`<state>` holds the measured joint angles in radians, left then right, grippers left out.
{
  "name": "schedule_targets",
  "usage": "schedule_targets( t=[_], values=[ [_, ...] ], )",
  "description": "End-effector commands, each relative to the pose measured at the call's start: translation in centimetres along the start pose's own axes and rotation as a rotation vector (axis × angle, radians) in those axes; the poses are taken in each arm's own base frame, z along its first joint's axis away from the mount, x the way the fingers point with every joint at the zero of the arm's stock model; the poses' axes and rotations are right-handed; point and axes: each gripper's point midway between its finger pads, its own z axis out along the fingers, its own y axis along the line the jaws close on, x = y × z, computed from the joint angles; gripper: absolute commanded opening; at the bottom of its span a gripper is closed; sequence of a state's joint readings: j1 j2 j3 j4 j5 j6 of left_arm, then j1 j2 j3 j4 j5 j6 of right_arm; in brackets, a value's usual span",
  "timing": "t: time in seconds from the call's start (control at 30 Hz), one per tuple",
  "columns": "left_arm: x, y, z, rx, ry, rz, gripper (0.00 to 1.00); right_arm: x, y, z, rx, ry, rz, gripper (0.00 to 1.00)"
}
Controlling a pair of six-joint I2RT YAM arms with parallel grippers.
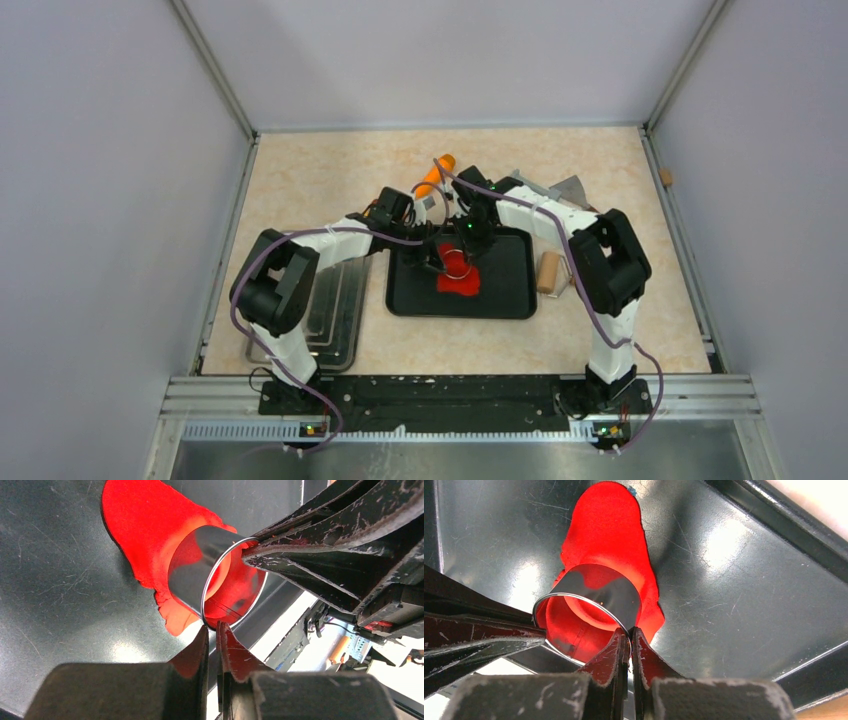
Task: Roll out the dumpling wrappers from the dough
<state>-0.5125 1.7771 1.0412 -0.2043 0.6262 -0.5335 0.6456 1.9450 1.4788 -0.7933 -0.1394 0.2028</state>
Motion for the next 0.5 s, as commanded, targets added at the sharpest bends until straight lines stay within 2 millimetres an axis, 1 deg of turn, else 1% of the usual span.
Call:
schedule_targets(
  t=[0.0, 0.23, 0.47],
  values=[
    [0.8, 1.5, 0.5, -0.044, 0.008, 0.006, 0.1, -0.2, 1.6, -0.3, -0.064, -0.017, -0.007, 0.0],
    [1.0, 1.5, 0.8, -0.043, 0.012, 0.005, 0.1, 0.5, 1.3, 0.2, -0.057, 0.007, 0.003, 0.0],
    [1.1, 1.9, 1.1, -0.05, 0.015, 0.002, 0.11, 0.6, 1.0, 0.9, -0.044, 0.017, 0.0, 0.0]
  ],
)
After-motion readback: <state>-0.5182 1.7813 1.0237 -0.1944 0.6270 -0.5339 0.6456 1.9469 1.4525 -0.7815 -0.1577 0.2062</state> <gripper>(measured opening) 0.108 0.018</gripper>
